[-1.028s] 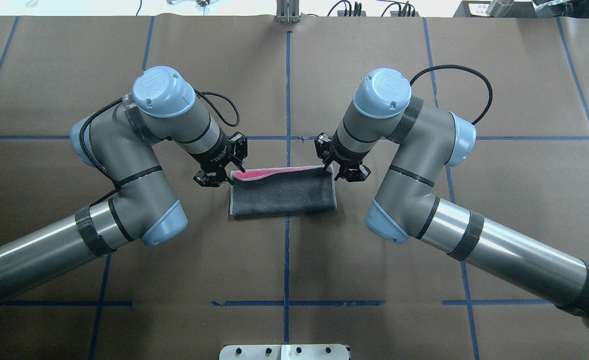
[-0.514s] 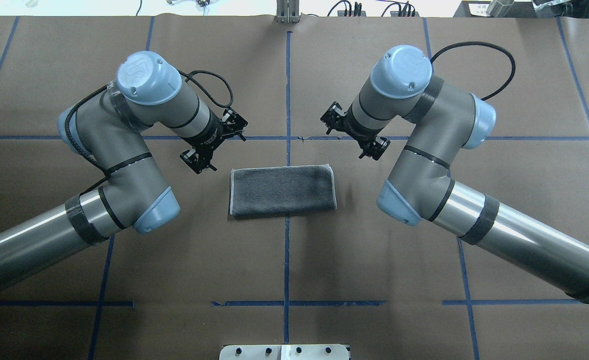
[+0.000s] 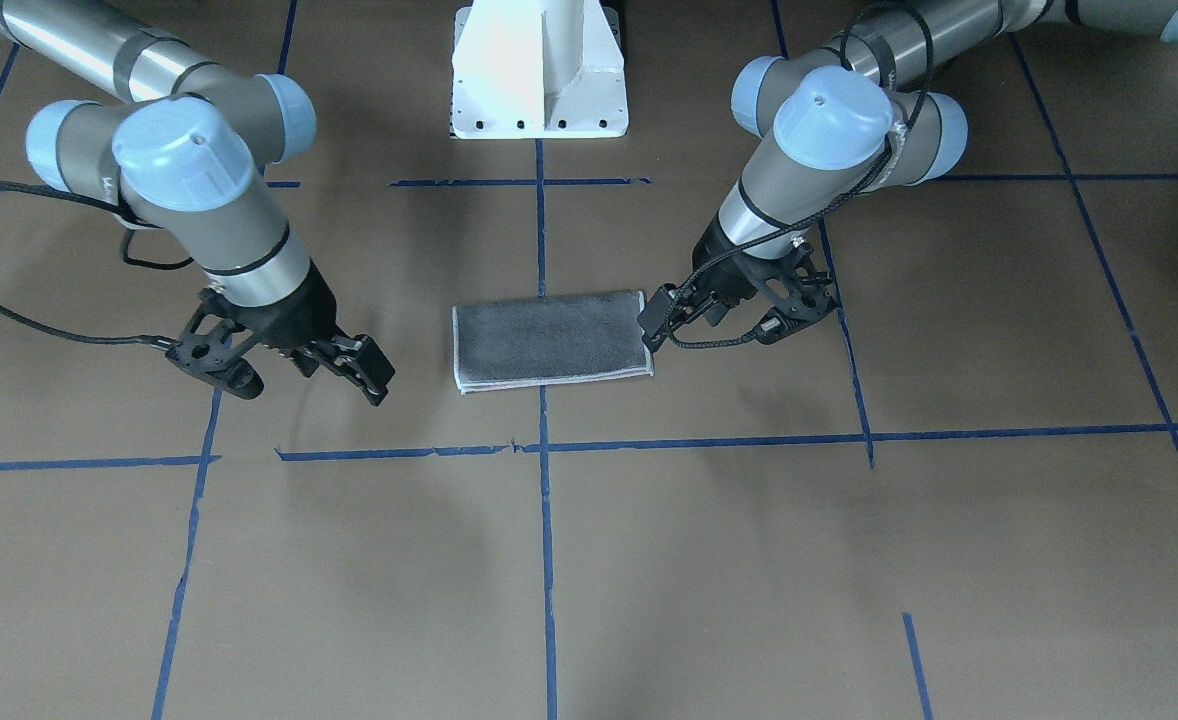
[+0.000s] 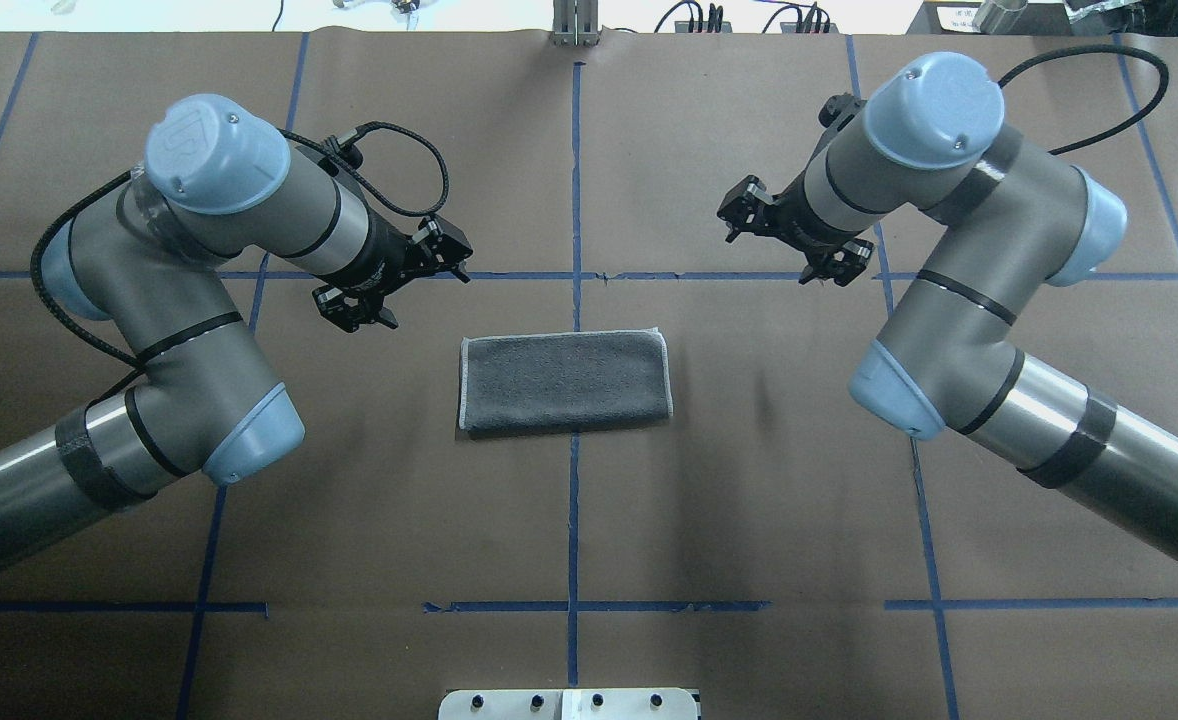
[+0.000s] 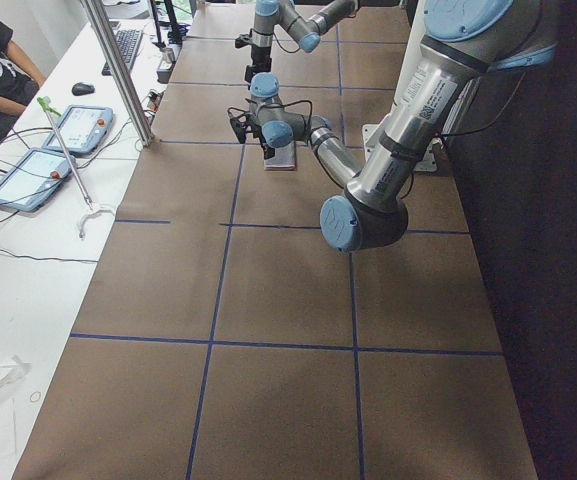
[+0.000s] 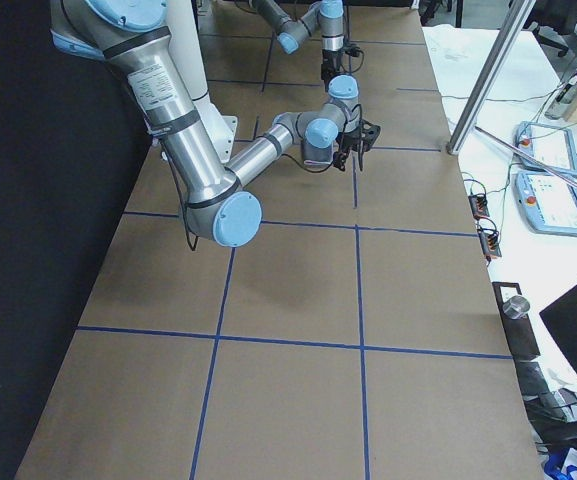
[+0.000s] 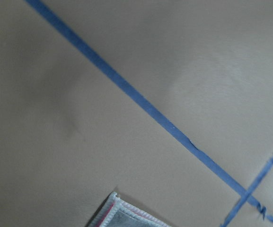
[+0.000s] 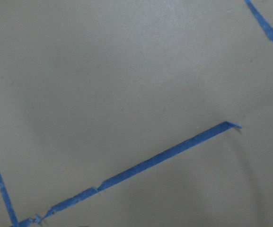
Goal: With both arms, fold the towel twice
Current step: 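Open both grippers and raise them away from the folded towel, then grasp the folded towel's nearest end with the left gripper while the right arm withdraws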
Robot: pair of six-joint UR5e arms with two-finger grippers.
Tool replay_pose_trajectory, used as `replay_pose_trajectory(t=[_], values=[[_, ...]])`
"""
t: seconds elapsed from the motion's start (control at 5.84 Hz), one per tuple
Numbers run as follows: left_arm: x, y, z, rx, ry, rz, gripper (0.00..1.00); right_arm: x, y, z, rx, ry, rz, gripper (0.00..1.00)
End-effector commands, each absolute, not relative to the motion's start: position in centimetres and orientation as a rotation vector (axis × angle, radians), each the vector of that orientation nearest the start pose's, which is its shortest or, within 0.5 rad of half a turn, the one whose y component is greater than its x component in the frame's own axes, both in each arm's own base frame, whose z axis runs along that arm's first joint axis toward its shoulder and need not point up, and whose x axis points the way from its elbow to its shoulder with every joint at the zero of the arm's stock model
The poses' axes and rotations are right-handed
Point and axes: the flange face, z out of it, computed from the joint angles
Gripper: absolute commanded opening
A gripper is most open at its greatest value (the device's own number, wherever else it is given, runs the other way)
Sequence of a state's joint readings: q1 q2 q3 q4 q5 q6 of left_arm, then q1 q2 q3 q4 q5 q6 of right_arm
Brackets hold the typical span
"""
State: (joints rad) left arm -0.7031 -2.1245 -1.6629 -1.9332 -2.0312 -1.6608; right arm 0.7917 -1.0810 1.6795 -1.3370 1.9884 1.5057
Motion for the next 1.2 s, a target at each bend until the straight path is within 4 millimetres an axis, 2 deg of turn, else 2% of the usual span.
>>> replay_pose_trajectory(t=[0.0, 0.17, 0.34, 0.51, 0.69, 1.03], values=[[48.1, -47.1, 25.1, -0.065, 1.067, -0.428, 1.0, -34.2, -54.2, 35.7, 0.07, -0.852, 0.355, 1.0], [50.1, -45.5, 25.3, -0.049, 1.054, -0.411, 1.0, -29.5, -55.2, 39.6, 0.097, -0.817, 0.243, 1.0], [52.0, -43.8, 25.7, -0.044, 1.035, -0.394, 1.0, -24.2, -55.9, 44.9, 0.132, -0.755, 0.136, 1.0], [52.5, -43.4, 25.9, -0.051, 1.03, -0.386, 1.0, -19.2, -58.4, 49.7, 0.112, -0.737, 0.081, 1.0], [53.8, -43.2, 27.0, -0.066, 1.003, -0.383, 1.0, -14.6, -60.2, 54.8, 0.11, -0.7, 0.005, 1.0], [55.1, -43.4, 28.1, -0.076, 0.979, -0.386, 1.0, -6.8, -61.3, 62.4, 0.086, -0.689, -0.081, 1.0]])
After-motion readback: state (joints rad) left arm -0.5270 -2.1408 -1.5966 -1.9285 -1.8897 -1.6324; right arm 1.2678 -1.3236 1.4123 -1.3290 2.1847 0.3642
